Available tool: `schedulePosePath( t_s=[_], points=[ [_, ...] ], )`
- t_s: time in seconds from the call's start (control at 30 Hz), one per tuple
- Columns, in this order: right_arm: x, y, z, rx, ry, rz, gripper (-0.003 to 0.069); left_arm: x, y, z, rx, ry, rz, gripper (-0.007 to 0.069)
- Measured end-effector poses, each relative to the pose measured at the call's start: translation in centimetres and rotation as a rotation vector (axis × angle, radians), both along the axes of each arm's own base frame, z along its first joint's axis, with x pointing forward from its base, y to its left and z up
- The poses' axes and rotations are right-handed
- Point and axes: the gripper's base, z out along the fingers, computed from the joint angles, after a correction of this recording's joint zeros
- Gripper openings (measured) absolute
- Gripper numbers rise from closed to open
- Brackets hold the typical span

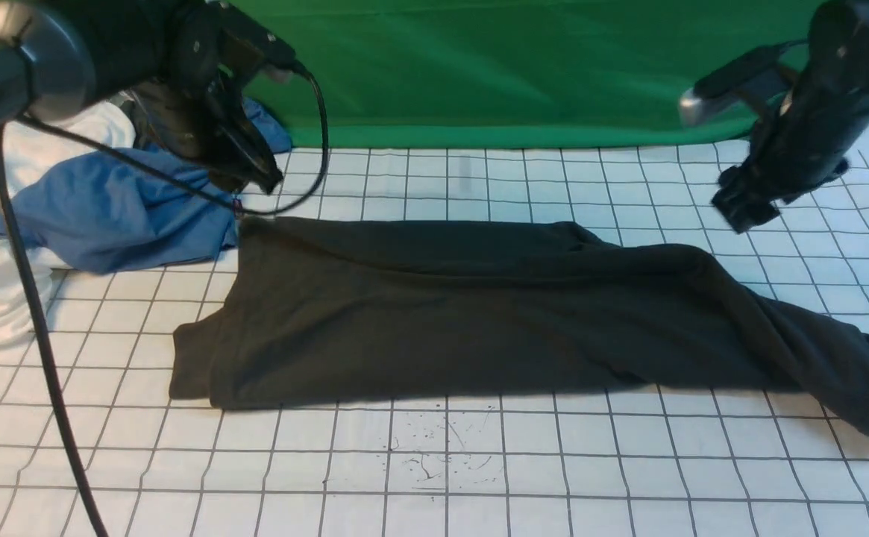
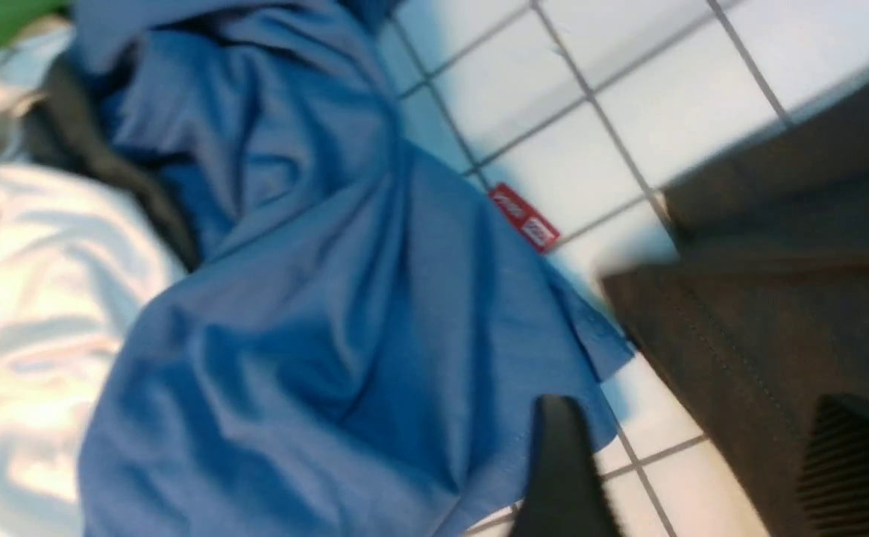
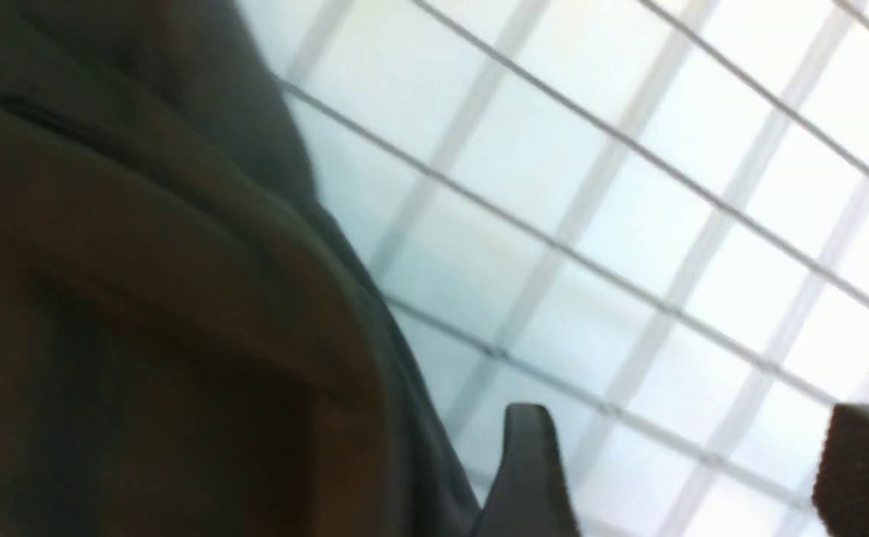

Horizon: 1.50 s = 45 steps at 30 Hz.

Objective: Fold a long-sleeved shirt over a white checkered tablecloth.
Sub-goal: 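Fold the black garment in half by bringing its near edge over to the far edge, then pull the folded dark garment lengthwise by its ends to straighten it flat on the table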

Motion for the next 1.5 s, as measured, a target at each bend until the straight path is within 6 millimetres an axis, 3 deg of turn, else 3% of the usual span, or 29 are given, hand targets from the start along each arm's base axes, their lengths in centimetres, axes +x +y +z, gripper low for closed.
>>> schedulePosePath(
  t_s=[0.1, 0.17, 0.27, 0.33, 0.37, 0.47, 0.6, 0.7, 0.9, 1.17, 1.37, 1.5],
  points=[
    [-2.4, -1.1, 3.3, -0.005, 0.029, -0.038, 0.0519, -0.1, -0.5, 2.3, -0.097, 0.011, 0.051, 0.0520],
    [-4.2, -1.3, 4.8, 0.005, 0.043, -0.052, 0.0512, -0.4, -1.3, 3.8, -0.186, 0.014, 0.058, 0.0550],
    [-7.1, -0.5, 5.2, 0.049, 0.076, -0.039, 0.0476, -0.9, -2.7, 4.8, -0.266, 0.021, 0.027, 0.0552],
    [-9.8, 0.9, 4.4, 0.071, 0.098, -0.005, 0.0440, -1.2, -4.0, 4.9, -0.292, 0.039, -0.015, 0.0531],
    [-10.1, 1.0, 3.8, 0.068, 0.115, -0.001, 0.0435, -1.3, -4.1, 4.8, -0.292, 0.042, -0.018, 0.0524],
    [-13.3, 3.2, 0.0, 0.085, 0.176, 0.064, 0.0419, -1.6, -5.1, 4.8, -0.319, 0.060, -0.042, 0.0454],
    [-14.9, 3.1, -5.0, 0.082, 0.238, 0.035, 0.0426, -1.6, -5.1, 4.7, -0.312, 0.070, -0.057, 0.0353],
    [-14.3, 2.0, -7.3, 0.082, 0.257, -0.027, 0.0443, -1.7, -5.1, 4.7, -0.312, 0.073, -0.062, 0.0279],
    [-11.2, -1.9, -8.3, 0.108, 0.222, -0.185, 0.0467, -1.7, -5.1, 4.7, -0.304, 0.075, -0.077, 0.0203],
    [-6.9, -7.9, -3.4, 0.144, -0.005, -0.354, 0.0471, -1.7, -5.1, 4.7, -0.295, 0.078, -0.090, 0.0204],
    [-4.4, -10.9, -2.3, 0.155, -0.076, -0.437, 0.0471, -1.7, -5.1, 4.7, -0.293, 0.078, -0.094, 0.0215],
    [-4.3, -11.5, -1.2, 0.146, -0.020, -0.457, 0.0471, -1.8, -5.0, 4.7, -0.288, 0.084, -0.099, 0.0223]
  ],
)
